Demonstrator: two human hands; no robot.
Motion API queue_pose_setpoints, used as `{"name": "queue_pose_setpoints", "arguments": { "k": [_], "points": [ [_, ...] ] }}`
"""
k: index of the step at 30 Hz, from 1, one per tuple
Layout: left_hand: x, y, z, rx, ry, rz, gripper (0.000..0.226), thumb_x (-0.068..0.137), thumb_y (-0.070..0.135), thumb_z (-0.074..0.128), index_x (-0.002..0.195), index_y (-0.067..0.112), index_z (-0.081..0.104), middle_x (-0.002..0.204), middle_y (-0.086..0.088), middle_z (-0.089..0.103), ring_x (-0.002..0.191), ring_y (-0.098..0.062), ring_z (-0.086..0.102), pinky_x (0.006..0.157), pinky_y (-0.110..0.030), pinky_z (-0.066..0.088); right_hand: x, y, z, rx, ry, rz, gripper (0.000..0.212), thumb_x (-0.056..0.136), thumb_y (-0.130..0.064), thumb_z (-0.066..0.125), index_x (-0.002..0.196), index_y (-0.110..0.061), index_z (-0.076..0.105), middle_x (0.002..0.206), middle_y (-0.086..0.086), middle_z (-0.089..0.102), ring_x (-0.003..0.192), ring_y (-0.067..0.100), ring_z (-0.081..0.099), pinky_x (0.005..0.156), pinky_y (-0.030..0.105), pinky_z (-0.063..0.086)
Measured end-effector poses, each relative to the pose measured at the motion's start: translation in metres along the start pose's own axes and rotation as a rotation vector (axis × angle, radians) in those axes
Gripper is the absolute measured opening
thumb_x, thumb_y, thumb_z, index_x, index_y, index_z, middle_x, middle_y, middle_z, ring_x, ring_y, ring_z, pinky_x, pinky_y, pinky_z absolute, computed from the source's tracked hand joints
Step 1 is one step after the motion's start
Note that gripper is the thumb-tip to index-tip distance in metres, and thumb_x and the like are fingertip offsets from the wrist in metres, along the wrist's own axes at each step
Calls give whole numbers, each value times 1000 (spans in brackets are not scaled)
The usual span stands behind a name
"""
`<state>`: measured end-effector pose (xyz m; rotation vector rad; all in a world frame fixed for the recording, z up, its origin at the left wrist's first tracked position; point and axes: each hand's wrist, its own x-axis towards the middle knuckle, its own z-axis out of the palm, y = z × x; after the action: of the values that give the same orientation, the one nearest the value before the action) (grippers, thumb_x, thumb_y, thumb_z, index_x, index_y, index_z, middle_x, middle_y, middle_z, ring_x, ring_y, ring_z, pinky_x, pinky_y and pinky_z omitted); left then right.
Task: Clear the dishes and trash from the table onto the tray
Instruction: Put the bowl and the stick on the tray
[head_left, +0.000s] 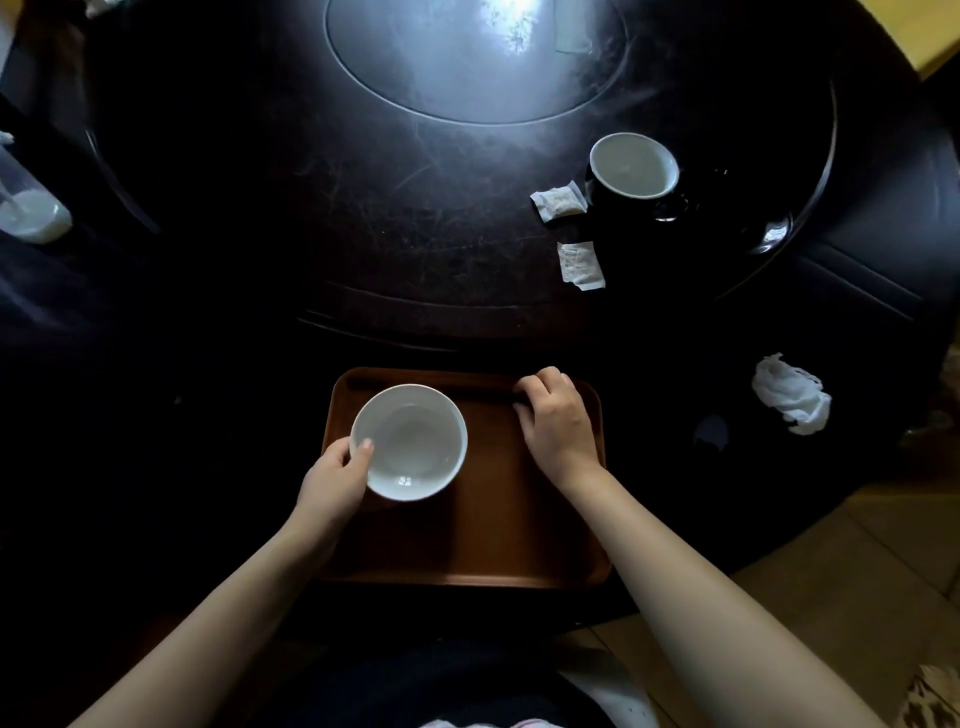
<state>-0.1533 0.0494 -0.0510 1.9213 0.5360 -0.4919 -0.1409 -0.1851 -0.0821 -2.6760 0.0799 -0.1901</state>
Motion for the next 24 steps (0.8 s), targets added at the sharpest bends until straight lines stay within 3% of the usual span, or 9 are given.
{"name": "queue_pose_setpoints", "arguments": {
  "k": [7,12,15,19,21,24],
  "points": [
    [18,19,4,-122,12,-80,38,96,33,38,117,8,58,111,-13,62,106,-28,58,95,-45,48,4,-4,1,7,27,106,21,74,-4,68,94,-2,63,93,16,59,89,33,58,80,43,52],
    [19,21,6,-93,28,-19,37,98,29,35,116,8,59,109,-10,60,101,-22,55,87,-35,45,3,-3,0,20,38,122,23,73,-3,69,95,-3,62,95,15,59,90,32,58,81,42,50],
    [20,21,0,-11,0,-27,33,97,30,38,113,12,60,112,-10,63,103,-24,57,89,-38,46,2,-4,-2,-49,45,93,21,71,-3,69,91,-5,63,90,13,60,83,32,57,75,41,51],
    [13,29,-14,445,51,237,36,93,24,46,126,12,51,113,-10,58,100,-24,55,81,-33,41,2,-4,-5,-106,40,100,21,68,0,71,86,-6,64,85,13,60,78,33,58,70,40,51],
    [8,35,-20,553,125,360,43,91,24,49,132,12,45,118,-13,53,107,-28,54,86,-39,43,2,-2,-7,-106,26,112,20,69,2,68,87,-4,64,87,14,60,81,34,57,73,43,53],
    [9,49,-17,639,125,507,38,89,20,52,125,9,53,118,-14,56,111,-30,52,94,-42,42,3,7,-14,-51,-19,126,20,76,1,61,96,-4,63,96,14,60,90,33,55,81,45,50]
  ]
}}
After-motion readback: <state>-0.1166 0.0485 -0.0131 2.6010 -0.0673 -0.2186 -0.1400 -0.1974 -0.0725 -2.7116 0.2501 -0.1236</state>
